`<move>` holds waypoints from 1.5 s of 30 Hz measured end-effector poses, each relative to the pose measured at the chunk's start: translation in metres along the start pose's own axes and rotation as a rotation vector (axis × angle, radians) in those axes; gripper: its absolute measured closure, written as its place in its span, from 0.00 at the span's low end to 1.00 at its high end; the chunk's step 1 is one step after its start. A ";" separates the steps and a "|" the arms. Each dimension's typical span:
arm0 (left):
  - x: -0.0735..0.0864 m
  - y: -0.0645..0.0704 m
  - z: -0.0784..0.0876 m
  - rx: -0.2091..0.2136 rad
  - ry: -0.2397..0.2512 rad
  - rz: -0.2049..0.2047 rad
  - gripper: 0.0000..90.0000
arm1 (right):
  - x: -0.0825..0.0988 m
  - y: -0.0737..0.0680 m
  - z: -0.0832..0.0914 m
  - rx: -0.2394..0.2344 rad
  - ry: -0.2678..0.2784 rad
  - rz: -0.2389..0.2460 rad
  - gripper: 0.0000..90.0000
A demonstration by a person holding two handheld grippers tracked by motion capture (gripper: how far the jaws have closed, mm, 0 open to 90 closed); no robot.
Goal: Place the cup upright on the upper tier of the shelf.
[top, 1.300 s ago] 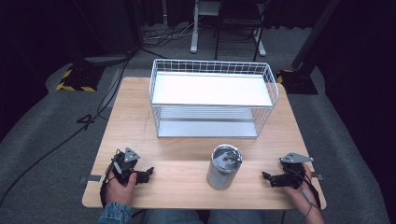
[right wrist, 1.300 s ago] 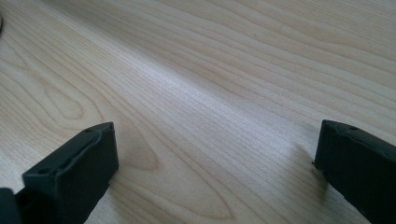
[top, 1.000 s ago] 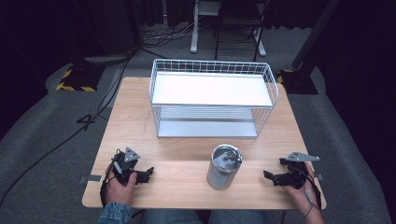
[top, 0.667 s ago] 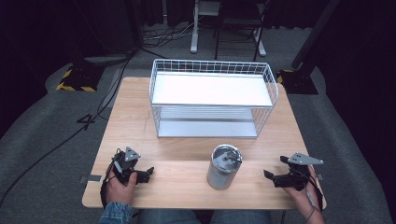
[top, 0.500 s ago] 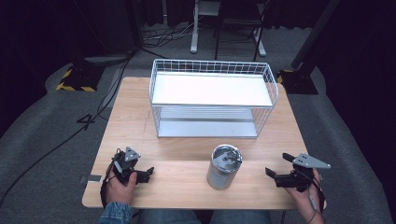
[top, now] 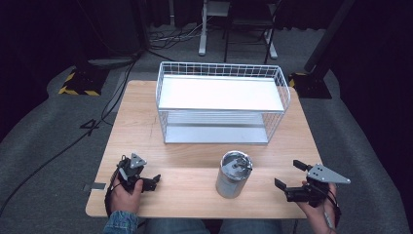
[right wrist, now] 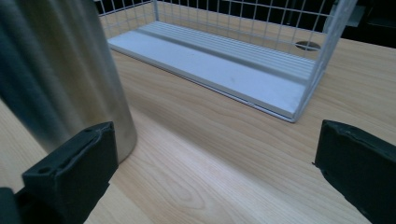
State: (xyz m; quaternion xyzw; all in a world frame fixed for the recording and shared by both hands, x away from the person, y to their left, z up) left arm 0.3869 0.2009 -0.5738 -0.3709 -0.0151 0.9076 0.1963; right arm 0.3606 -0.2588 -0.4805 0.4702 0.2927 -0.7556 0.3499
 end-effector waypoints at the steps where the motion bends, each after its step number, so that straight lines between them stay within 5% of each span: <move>1: 0.000 0.000 0.000 0.000 0.000 0.000 0.01 | 0.000 0.000 0.000 0.000 0.000 0.000 0.00; 16: 0.000 0.000 0.000 0.000 -0.001 0.002 0.00 | -0.027 -0.059 -0.022 -0.108 -0.004 0.074 0.00; 31: 0.000 0.000 0.000 0.001 -0.002 0.003 0.00 | -0.036 -0.083 -0.053 -0.196 -0.007 0.082 0.00; 45: 0.000 0.000 0.000 0.001 -0.002 0.003 0.00 | -0.032 -0.090 -0.089 -0.253 -0.039 0.065 0.00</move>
Point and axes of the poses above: each handheld gripper's, and its own axes: z roughly backward along the jaws, x roughly out of its underside, y roughly to its right, the point moved 9 cm from there along -z, roughly forward along the jaws, and after that the axes turned 15 degrees about -x, right-handed, at the moved point
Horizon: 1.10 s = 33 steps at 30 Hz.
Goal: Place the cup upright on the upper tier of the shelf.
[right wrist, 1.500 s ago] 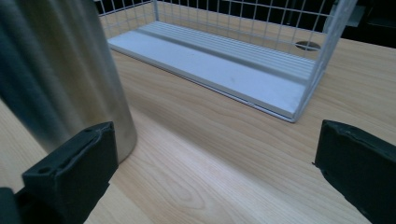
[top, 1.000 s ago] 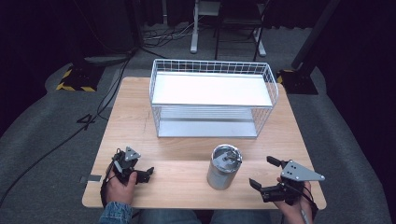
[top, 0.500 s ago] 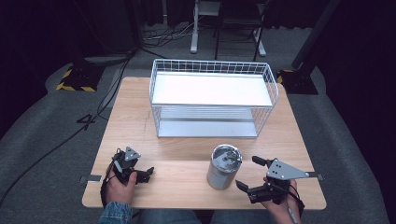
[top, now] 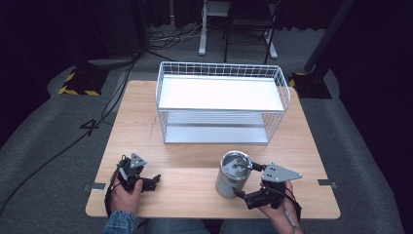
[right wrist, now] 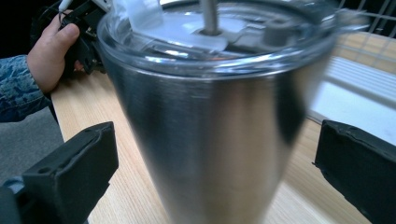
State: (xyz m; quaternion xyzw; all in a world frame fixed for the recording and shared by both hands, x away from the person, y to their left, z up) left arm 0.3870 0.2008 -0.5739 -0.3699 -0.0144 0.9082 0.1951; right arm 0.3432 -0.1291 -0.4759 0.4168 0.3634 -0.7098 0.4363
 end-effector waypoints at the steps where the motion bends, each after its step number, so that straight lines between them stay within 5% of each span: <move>1: 0.000 0.000 0.000 0.000 0.000 0.000 0.00 | 0.001 0.000 -0.003 -0.002 -0.009 0.002 0.00; 10: 0.000 0.000 0.000 0.002 0.000 -0.001 0.00 | 0.007 0.008 -0.024 -0.022 0.013 -0.018 0.00; 15: 0.000 0.000 0.000 0.002 0.000 -0.001 0.00 | 0.009 0.010 -0.033 0.008 0.035 -0.024 0.00; 21: 0.000 0.000 0.000 0.002 0.000 -0.002 0.00 | 0.015 0.012 -0.040 0.039 0.055 0.023 0.00; 33: 0.000 0.000 0.000 0.002 0.000 -0.002 0.00 | 0.019 0.014 -0.044 0.028 0.124 0.020 0.03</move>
Point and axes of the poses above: each handheld gripper's, and its own axes: z roughly backward along the jaws, x roughly out of its underside, y roughly to its right, the point moved 9 cm from there along -z, roughly forward along the jaws, and after that the axes turned 15 degrees about -x, right-handed, at the moved point
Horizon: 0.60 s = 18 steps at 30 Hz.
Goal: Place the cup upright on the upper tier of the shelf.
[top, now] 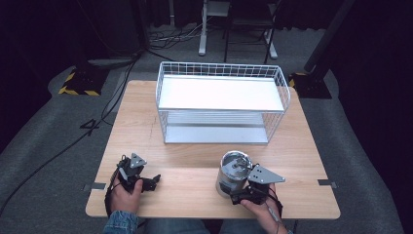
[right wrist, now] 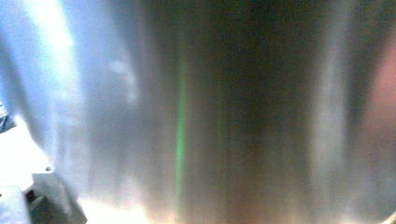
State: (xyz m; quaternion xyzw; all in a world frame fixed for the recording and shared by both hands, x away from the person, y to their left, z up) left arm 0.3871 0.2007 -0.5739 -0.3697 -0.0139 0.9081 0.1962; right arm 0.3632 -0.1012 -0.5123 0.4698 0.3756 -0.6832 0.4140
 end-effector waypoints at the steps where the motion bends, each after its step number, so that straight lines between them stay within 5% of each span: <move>1: 0.000 0.000 0.000 0.000 0.000 0.000 0.00 | 0.000 0.000 0.000 0.000 0.000 0.000 0.03; 18: 0.000 0.000 0.000 0.000 0.000 0.000 0.00 | -0.006 -0.004 0.000 -0.016 -0.052 0.028 0.04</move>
Point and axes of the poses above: each handheld gripper's, and its own axes: z roughly backward along the jaws, x roughly out of its underside, y roughly to its right, the point moved 9 cm from there along -z, roughly forward along the jaws, and after that the axes turned 15 degrees about -x, right-handed, at the moved point
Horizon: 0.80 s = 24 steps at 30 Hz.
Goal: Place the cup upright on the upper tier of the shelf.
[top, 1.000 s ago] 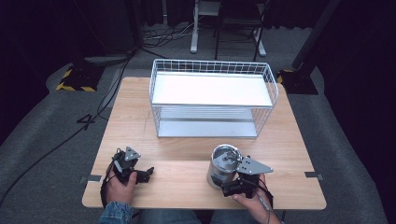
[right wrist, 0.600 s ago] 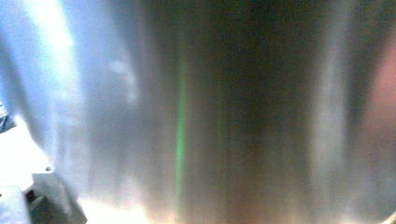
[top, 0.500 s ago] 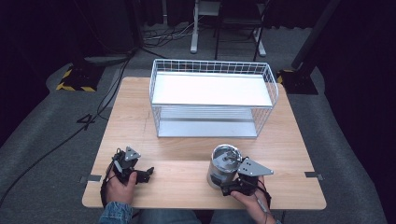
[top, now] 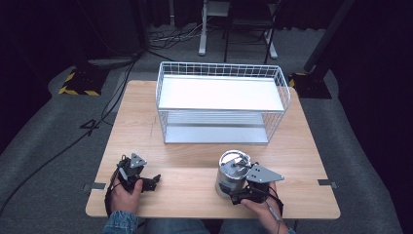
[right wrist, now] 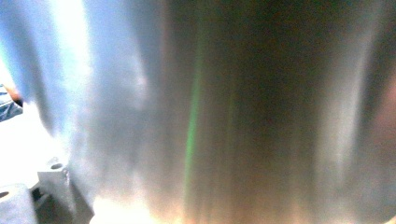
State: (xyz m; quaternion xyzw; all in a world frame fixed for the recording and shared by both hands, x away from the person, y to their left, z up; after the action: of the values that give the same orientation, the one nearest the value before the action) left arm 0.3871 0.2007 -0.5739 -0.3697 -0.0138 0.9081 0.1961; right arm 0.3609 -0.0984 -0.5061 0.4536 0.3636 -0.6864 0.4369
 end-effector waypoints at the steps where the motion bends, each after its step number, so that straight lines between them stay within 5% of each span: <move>1: 0.000 0.000 0.000 0.000 0.000 0.000 0.00 | -0.002 -0.001 0.000 -0.004 -0.002 0.005 0.04; 13: 0.000 0.000 0.000 0.000 0.000 0.000 0.00 | -0.032 -0.002 0.008 -0.016 -0.005 0.014 0.04; 24: 0.000 0.000 0.000 0.001 0.002 -0.002 0.00 | -0.069 0.013 0.025 0.019 -0.005 -0.009 0.04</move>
State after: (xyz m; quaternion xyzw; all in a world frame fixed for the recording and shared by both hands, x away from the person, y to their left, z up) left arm 0.3875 0.2006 -0.5739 -0.3705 -0.0134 0.9076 0.1972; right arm 0.3791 -0.1070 -0.4343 0.4544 0.3583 -0.6929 0.4302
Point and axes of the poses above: each handheld gripper's, and its own axes: z roughly backward along the jaws, x roughly out of its underside, y roughly to its right, the point moved 9 cm from there along -z, roughly forward along the jaws, and after that the axes turned 15 degrees about -x, right-handed, at the moved point
